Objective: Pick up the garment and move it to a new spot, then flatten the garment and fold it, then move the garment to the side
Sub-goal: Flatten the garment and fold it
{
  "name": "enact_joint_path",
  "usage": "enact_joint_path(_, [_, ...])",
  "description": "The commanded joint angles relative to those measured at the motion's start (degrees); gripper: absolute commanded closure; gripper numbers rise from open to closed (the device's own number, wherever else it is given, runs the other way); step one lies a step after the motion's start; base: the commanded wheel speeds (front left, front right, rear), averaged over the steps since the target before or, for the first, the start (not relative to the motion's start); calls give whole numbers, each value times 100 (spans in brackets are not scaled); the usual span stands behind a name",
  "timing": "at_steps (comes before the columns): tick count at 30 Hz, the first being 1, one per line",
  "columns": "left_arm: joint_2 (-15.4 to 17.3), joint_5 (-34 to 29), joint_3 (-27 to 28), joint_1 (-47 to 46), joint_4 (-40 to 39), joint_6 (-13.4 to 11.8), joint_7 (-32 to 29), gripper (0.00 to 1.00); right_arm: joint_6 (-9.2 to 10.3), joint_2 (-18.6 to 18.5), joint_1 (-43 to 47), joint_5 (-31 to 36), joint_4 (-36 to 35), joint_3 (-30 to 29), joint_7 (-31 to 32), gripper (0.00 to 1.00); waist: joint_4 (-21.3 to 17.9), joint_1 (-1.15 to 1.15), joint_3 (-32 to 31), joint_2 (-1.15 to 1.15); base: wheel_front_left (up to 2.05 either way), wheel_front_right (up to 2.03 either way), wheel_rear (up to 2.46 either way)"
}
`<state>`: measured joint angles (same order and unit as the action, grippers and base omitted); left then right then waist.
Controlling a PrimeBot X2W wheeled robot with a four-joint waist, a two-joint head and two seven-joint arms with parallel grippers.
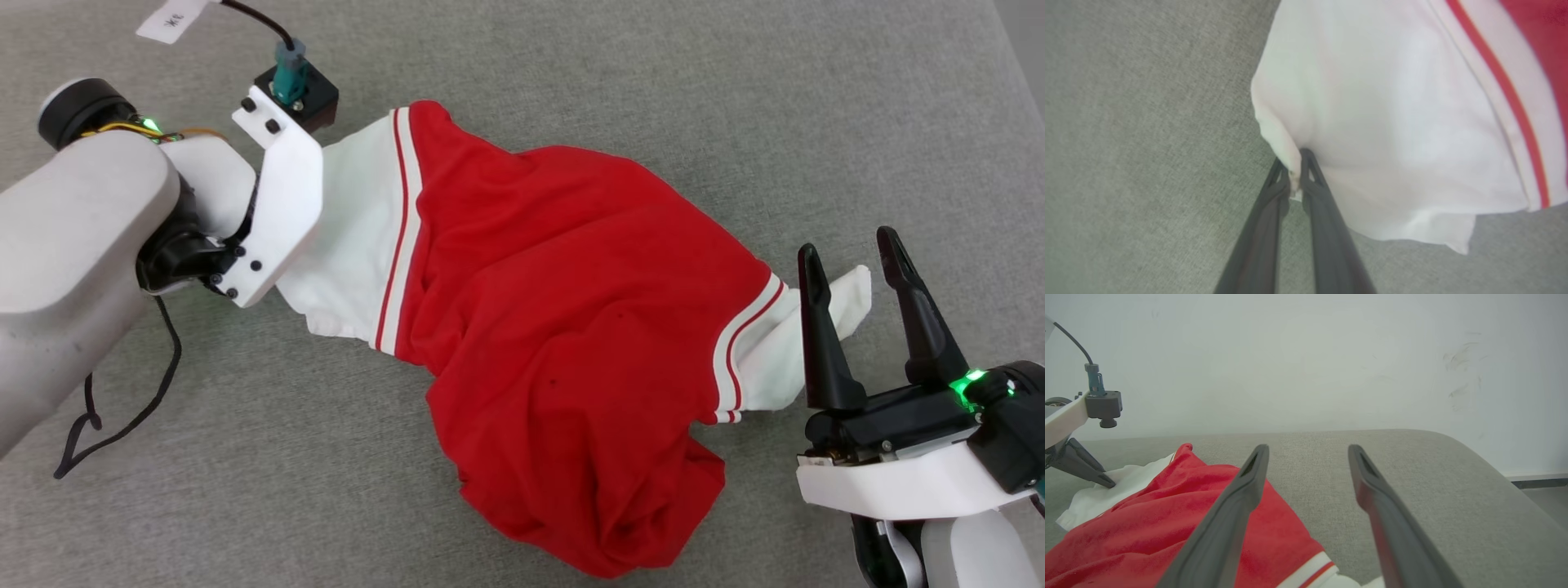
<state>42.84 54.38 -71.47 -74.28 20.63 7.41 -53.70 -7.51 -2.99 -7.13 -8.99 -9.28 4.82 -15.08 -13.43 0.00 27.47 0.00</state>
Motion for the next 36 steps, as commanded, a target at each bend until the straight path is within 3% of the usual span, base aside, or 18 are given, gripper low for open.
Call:
enact_joint_path(1, [10,20,-100,8,54,-3,92,100,4,19,-39,24,24,-4,-13,0,88,0,-98,0,0,0,0])
enact_joint_path(8, [155,135,-163,61,-144,-3,490,100,4,18,183,93,159,-203,-13,0,555,0,-575,0,0,0,0])
enact_joint_path(13, [639,268,-182,348,-232,-3,529,100,4,18,290,104,233,-204,-13,0,816,0,-807,0,0,0,0])
enact_joint_path(19, [1201,443,-191,919,6,-3,681,100,4,18,334,156,258,-198,-13,0,867,0,-849,0,0,0,0])
enact_joint_path(25, [1151,682,-163,1437,386,-56,1136,100,4,18,395,168,304,-272,-13,0,853,0,-841,0,0,0,0])
enact_joint_path(26, [1097,664,-126,1475,416,-69,1313,0,4,18,399,175,322,-273,-13,0,857,0,-870,0,0,0,0])
enact_joint_path(31, [930,432,123,1555,488,-106,2544,0,4,18,494,238,401,-339,-13,0,929,0,-1197,0,0,0,0])
enact_joint_path(34, [783,-46,298,1544,474,-344,3835,0,4,18,519,360,411,-436,-13,0,1022,0,-1427,0,0,0,0])
enact_joint_path(36, [683,-330,464,1656,454,-670,4813,0,4,18,447,482,398,-501,-13,0,1079,0,-1561,0,0,0,0])
